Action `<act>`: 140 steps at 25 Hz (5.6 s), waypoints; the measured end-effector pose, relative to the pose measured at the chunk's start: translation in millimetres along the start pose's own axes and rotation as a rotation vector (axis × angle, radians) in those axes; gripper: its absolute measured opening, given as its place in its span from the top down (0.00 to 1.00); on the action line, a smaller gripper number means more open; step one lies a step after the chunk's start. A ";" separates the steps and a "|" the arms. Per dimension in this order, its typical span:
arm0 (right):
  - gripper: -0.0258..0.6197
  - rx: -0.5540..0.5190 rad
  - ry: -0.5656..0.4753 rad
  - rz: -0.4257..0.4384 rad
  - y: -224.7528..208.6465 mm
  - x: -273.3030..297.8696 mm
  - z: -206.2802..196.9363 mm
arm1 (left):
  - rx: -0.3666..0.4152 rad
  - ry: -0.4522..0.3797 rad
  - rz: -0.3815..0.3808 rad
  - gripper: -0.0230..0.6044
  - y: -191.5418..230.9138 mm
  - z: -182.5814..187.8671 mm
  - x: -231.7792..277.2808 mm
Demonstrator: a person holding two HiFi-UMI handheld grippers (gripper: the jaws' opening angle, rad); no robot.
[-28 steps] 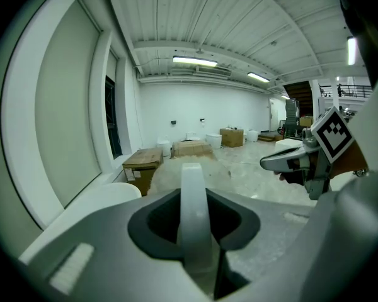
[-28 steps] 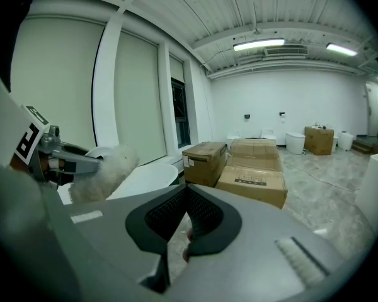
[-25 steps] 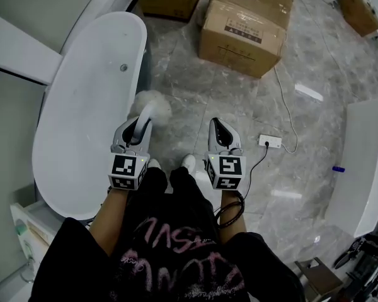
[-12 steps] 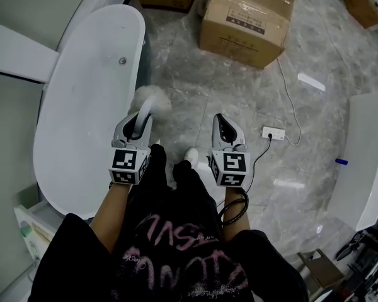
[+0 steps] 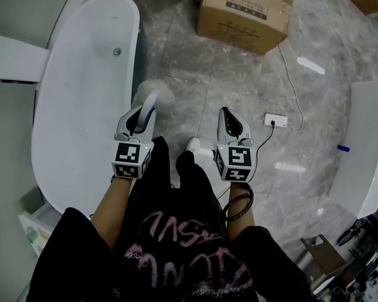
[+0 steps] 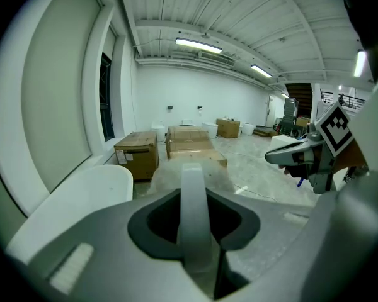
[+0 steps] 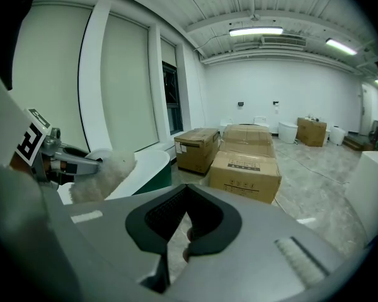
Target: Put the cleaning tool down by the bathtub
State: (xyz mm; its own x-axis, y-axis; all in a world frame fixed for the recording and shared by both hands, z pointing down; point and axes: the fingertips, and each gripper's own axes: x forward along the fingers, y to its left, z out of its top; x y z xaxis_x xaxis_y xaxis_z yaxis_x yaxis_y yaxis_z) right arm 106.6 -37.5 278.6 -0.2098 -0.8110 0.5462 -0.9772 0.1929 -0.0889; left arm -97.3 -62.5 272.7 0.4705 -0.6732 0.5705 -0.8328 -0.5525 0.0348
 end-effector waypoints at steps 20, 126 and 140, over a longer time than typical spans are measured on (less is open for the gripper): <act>0.94 0.051 0.100 -0.010 -1.7 50.5 -68.7 | -0.021 0.140 -0.045 0.82 11.5 -77.3 62.2; 0.92 0.109 0.477 0.188 15.0 294.7 -529.4 | -0.066 0.467 -0.009 0.81 60.4 -551.7 339.6; 0.92 0.109 0.498 0.196 13.5 315.1 -574.0 | -0.069 0.498 -0.010 0.81 64.6 -600.9 362.9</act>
State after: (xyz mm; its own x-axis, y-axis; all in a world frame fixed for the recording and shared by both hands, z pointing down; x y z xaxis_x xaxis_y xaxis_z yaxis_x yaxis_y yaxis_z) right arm 46.5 26.6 927.7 -0.3731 -0.4010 0.8367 -0.9247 0.2348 -0.2998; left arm -155.7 -47.2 975.1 0.2962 -0.3425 0.8916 -0.8542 -0.5127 0.0868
